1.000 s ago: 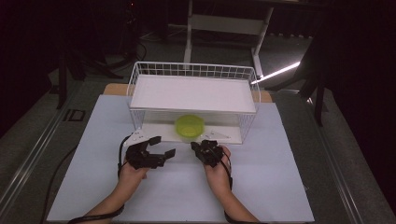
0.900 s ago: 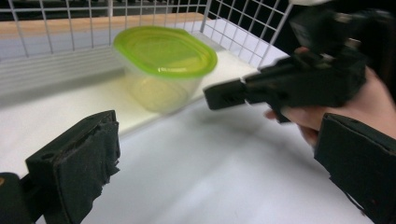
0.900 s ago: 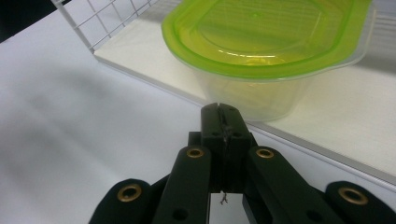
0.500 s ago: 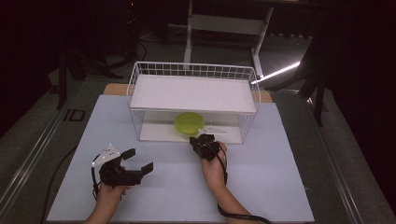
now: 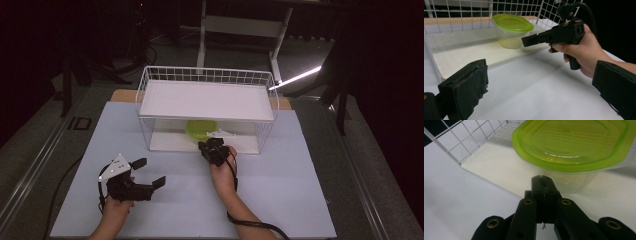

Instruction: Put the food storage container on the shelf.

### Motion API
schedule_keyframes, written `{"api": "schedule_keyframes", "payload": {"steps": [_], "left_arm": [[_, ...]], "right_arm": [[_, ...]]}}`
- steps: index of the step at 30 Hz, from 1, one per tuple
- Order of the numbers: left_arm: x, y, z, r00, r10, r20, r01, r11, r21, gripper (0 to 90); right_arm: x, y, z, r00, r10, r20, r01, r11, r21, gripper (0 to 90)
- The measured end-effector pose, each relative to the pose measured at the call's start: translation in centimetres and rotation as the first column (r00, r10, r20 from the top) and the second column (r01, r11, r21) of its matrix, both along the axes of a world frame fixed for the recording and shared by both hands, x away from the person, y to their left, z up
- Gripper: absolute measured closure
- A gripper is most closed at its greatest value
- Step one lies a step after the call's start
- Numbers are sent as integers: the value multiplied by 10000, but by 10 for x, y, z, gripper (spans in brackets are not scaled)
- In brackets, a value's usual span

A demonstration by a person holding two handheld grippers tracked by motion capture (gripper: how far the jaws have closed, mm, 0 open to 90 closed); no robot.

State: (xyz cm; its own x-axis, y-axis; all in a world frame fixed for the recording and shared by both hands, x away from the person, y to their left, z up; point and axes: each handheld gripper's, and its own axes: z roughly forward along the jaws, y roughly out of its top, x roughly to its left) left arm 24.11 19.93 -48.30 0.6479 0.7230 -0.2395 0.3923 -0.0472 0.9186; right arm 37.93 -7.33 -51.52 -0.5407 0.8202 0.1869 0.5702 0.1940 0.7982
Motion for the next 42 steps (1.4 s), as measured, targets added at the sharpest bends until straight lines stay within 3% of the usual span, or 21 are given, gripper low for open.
{"api": "schedule_keyframes", "payload": {"steps": [8, 14, 24, 28, 36, 37, 39, 42], "left_arm": [[-1, -1, 0, 10000, -35, 2, 35, 10000, -9, 12], [0, -2, -2, 9997, -229, -94, 228, 9997, -106, 12], [0, -1, -1, 9995, -317, -90, 315, 9993, -206, 12], [0, -3, 0, 9985, -543, -26, 542, 9979, -345, 12], [-2, -9, 0, 9958, -914, 75, 915, 9956, -196, 12], [-3, -13, 1, 9932, -1146, 219, 1148, 9933, -92, 12], [-3, -15, 2, 9922, -1228, 198, 1230, 9923, -116, 12], [-1, -17, 2, 9899, -1418, 76, 1420, 9894, -310, 12]], "right_arm": [[9, 3, -4, 9998, -147, -101, 147, 9999, 11, 891], [6, 2, -4, 9999, -78, -110, 78, 10000, 30, 876], [-23, -13, 9, 9987, 467, 194, -468, 9989, 17, 862], [-35, -23, 16, 9980, 575, 263, -576, 9983, 24, 847], [-53, -37, 25, 9952, 865, 450, -864, 9963, -43, 803], [-66, -46, 32, 9925, 1053, 625, -1058, 9944, 48, 647], [-72, -54, 37, 9918, 1025, 760, -1063, 9932, 478, 547], [-79, -63, 43, 9881, 1129, 1047, -1185, 9917, 489, 417]]}}
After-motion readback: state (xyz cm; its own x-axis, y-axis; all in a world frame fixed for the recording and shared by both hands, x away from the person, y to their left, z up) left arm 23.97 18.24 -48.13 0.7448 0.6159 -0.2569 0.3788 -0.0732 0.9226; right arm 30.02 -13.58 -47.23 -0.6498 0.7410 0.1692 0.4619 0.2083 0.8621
